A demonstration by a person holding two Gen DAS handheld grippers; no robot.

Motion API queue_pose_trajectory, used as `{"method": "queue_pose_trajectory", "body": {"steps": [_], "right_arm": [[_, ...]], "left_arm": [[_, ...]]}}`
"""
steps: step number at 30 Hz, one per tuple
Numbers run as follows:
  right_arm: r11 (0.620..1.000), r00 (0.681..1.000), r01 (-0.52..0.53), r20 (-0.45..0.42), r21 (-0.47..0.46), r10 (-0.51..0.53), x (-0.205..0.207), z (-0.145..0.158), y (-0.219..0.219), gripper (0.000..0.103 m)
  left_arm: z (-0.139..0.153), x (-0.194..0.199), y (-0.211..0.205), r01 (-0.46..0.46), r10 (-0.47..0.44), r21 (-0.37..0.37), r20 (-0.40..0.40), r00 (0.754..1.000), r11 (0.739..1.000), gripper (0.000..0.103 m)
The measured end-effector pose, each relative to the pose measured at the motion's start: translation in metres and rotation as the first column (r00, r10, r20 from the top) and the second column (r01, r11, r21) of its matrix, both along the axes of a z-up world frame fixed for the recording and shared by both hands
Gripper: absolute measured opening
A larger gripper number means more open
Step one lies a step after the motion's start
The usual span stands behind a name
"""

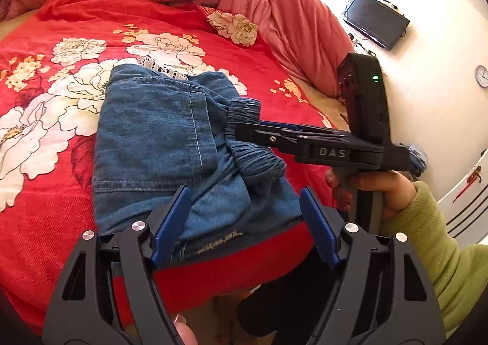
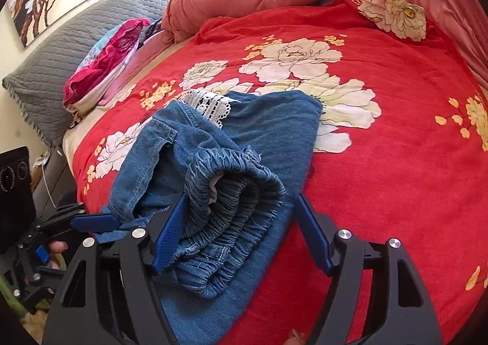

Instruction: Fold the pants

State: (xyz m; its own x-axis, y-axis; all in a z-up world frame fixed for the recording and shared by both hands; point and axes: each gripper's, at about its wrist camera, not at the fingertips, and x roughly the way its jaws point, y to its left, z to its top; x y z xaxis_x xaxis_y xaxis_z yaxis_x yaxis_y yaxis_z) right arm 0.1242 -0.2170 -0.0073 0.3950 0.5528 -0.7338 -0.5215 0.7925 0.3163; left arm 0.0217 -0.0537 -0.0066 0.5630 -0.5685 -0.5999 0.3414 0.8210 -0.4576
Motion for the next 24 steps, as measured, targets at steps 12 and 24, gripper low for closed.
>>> {"method": "queue_pose_trajectory", "body": {"steps": [12, 24], "right_arm": [[0.999, 0.976, 0.03, 0.216, 0.045, -0.039, -0.065, 0.05, -0.021, 0.071], [0.91, 0.86, -0.3, 0.332, -0.285, 0.387, -0.129, 0.044, 0.083, 0.054]], "left_arm": [[0.034, 0.007, 0.076, -0.257, 0.251, 0.103, 0.071, 0.965, 0.961, 0.074], [0.019, 0.067, 0.061, -0.151, 0.152, 0.182, 0.008, 0.988, 0.972, 0.042]]}}
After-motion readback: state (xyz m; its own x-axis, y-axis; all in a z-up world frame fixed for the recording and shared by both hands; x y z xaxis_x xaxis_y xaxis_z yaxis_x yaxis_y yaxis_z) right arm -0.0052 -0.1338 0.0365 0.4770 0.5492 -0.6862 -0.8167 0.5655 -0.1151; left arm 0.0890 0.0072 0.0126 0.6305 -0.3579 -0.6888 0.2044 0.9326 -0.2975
